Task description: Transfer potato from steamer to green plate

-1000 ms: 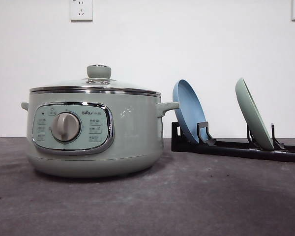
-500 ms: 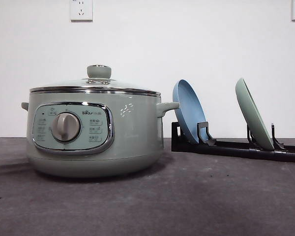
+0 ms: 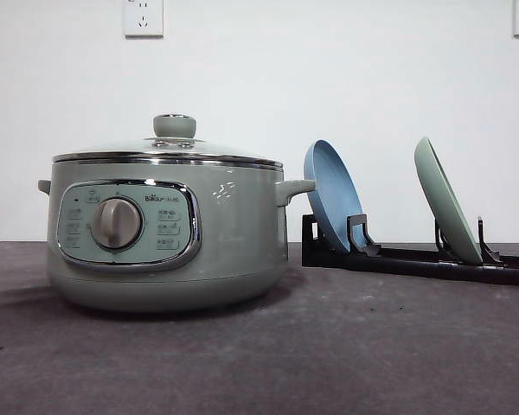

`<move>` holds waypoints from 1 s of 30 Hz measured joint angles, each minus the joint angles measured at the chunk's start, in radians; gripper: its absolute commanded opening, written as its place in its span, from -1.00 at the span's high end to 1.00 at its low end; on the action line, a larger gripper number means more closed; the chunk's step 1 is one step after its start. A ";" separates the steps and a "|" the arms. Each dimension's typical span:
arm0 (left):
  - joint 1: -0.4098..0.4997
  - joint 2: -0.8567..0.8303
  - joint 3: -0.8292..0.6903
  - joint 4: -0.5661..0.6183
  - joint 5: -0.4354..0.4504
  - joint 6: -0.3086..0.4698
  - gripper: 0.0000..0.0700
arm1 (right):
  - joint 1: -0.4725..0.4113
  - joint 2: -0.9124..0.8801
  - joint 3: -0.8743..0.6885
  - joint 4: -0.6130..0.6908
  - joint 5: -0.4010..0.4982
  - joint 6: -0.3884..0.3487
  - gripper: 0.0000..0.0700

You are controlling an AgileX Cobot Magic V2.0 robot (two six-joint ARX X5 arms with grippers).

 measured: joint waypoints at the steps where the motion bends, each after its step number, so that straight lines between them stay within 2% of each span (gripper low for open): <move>1: -0.005 0.007 0.000 -0.022 0.016 0.014 1.00 | 0.000 0.005 0.000 -0.008 -0.005 -0.011 0.99; 5: -0.023 0.021 0.000 -0.084 0.058 0.066 1.00 | 0.011 0.018 0.000 -0.040 -0.007 -0.064 0.99; 11: -0.029 0.019 0.000 -0.070 0.062 0.114 1.00 | 0.043 0.021 0.000 -0.045 -0.002 -0.121 0.99; 14: -0.029 0.019 0.000 -0.067 0.062 0.121 0.87 | 0.046 0.021 0.000 -0.043 -0.002 -0.128 0.95; 15: -0.029 0.019 0.000 -0.066 0.062 0.121 0.79 | 0.048 0.021 0.000 -0.043 -0.002 -0.130 0.85; 17: -0.029 0.019 0.000 -0.062 0.062 0.121 0.57 | 0.049 0.021 0.000 -0.042 -0.001 -0.136 0.45; 20: -0.029 0.019 0.000 -0.051 0.062 0.121 -0.03 | 0.050 0.021 0.000 -0.036 0.002 -0.138 -0.38; 21: -0.029 0.019 0.000 -0.050 0.062 0.121 -0.31 | 0.050 0.021 0.000 -0.029 0.003 -0.138 -0.62; 23: -0.029 0.019 0.000 -0.050 0.063 0.121 -0.82 | 0.050 0.021 0.000 -0.026 0.003 -0.138 -0.89; 24: -0.029 0.019 0.000 -0.049 0.063 0.121 -1.00 | 0.050 0.021 0.000 -0.026 0.003 -0.138 -0.98; 30: -0.029 0.019 0.000 -0.045 0.064 0.127 -1.00 | 0.050 0.021 0.000 -0.026 0.004 -0.139 -1.00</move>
